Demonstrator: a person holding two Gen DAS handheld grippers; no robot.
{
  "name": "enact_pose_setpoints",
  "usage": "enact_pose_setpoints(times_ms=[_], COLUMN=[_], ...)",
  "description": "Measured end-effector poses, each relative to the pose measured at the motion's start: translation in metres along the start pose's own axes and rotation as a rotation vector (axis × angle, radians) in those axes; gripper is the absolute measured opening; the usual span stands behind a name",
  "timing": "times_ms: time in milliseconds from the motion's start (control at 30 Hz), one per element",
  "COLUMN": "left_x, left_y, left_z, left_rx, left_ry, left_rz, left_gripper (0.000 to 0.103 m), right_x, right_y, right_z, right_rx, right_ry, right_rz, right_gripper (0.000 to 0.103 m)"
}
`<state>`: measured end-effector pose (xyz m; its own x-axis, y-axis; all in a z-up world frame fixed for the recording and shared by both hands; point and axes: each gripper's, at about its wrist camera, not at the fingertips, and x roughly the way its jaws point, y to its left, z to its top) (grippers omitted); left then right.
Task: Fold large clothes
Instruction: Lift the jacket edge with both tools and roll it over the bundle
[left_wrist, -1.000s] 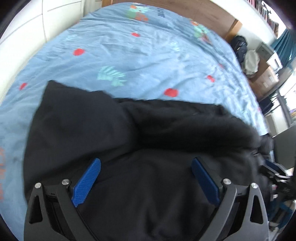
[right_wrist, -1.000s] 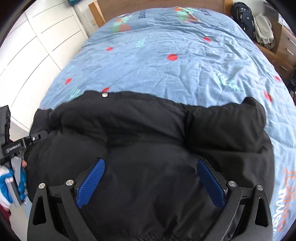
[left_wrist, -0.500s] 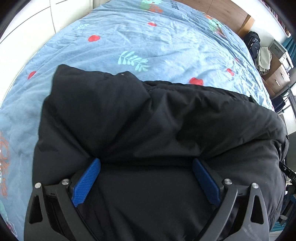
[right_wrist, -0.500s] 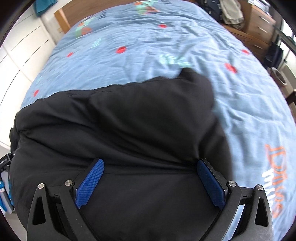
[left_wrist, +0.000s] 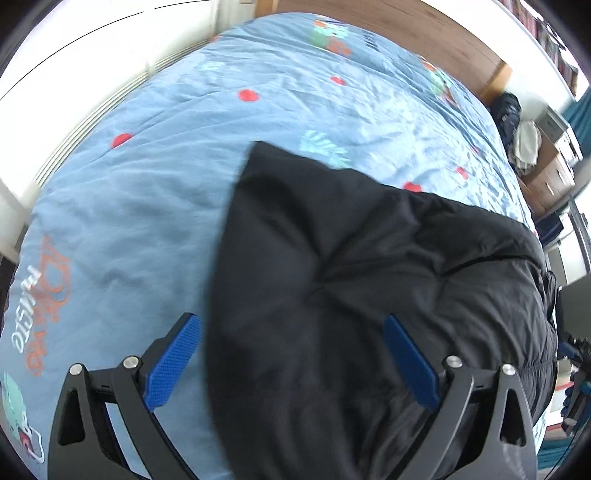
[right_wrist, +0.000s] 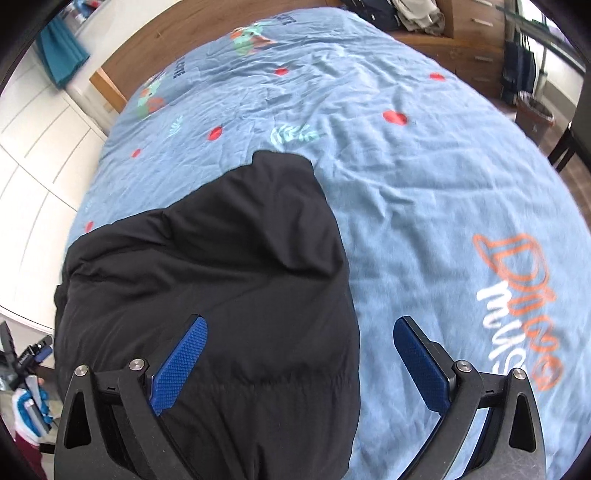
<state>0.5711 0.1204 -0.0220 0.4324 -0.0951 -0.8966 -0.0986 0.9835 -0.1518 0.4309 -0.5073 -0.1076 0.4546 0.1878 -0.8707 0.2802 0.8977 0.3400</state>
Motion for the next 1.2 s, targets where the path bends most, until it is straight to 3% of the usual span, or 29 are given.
enact_pose_setpoints(times_ms=[200, 467, 800, 1200], left_x=[-0.003, 0.0, 0.023, 0.066], left_y=[0.049, 0.059, 0.054, 0.055], left_z=[-0.001, 0.003, 0.004, -0.007], left_rx=[-0.085, -0.084, -0.125, -0.192], left_ry=[0.01, 0.021, 0.07, 0.162], left_rz=[0.042, 0.073, -0.016, -0.196], left_gripper=[0.1, 0.1, 0.1, 0.1], right_x=[0.005, 0.012, 0.028, 0.07], right_y=[-0.011, -0.013, -0.023, -0.039], right_z=[-0.014, -0.016, -0.014, -0.024], right_rx=[0.047, 0.055, 0.1, 0.163], right_ry=[0.019, 0.034, 0.086, 0.191], right_rz=[0.022, 0.035, 0.118, 0.327], right_gripper=[0.101, 0.101, 0.102, 0.102])
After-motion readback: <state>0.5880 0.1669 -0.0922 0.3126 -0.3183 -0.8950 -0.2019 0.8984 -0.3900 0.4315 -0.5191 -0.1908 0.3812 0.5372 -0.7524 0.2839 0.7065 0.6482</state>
